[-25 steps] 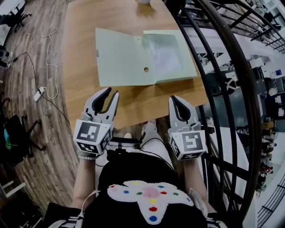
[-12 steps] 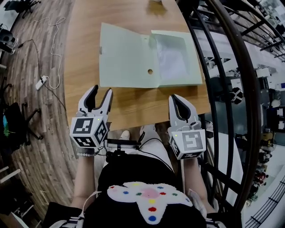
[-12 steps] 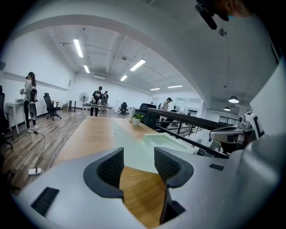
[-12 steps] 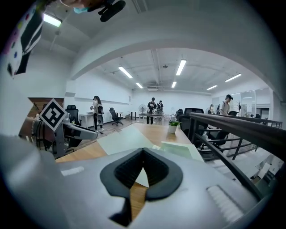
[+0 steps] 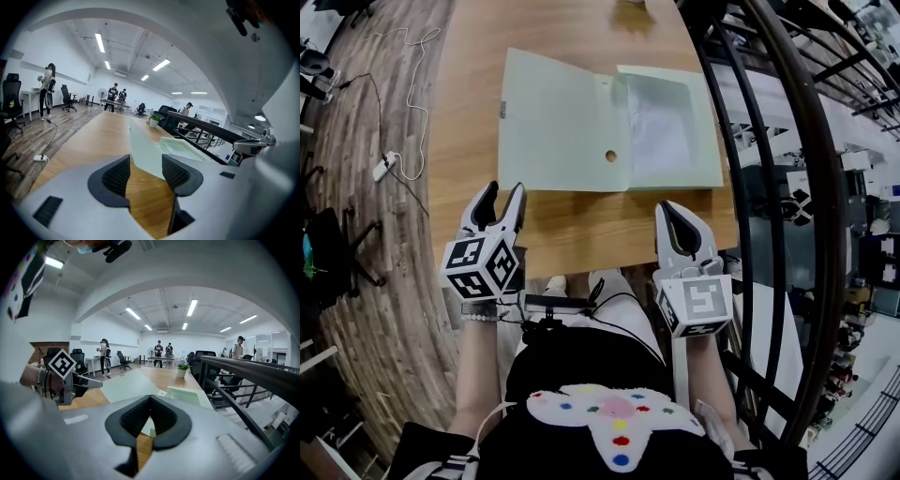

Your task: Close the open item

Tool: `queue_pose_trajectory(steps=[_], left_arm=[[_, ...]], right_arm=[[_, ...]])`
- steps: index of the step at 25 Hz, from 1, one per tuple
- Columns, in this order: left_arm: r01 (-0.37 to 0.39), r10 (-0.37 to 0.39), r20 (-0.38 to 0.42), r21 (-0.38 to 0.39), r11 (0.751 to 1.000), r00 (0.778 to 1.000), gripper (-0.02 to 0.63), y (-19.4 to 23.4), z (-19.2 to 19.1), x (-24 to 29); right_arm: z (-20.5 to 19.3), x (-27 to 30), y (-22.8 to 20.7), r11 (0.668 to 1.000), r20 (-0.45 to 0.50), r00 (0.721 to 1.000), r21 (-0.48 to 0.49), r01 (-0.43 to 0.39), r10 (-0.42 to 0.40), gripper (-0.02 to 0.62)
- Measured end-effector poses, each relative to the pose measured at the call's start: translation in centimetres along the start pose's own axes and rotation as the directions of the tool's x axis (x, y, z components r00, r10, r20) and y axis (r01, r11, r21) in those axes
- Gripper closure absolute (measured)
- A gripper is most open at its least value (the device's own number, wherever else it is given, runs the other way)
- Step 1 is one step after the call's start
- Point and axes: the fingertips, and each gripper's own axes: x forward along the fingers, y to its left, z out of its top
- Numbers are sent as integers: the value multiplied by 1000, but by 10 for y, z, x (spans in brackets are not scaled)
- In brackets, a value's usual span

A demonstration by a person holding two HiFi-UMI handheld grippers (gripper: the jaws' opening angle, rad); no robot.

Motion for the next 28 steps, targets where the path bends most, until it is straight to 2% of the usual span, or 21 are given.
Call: queue_pose_trajectory(steps=[5, 11, 18, 28], left_arm=[[-19, 19, 13, 4, 1000, 1000, 414, -2, 4, 6], [-22, 19, 48, 44, 999, 999, 518, -14, 20, 1], [39, -47, 89, 85, 996, 995, 538, -41, 41, -2], [158, -177, 139, 135, 978, 974, 568, -94, 61, -6]], right_arm=[[1, 3, -8, 1000, -1, 1000, -11, -12, 12, 588], [2, 4, -14, 1000, 9, 1000, -14, -24, 24, 588], [8, 2, -19, 1000, 28, 1000, 8, -11, 11, 588], [8, -12, -40, 999, 41, 999, 24, 34, -35, 588]])
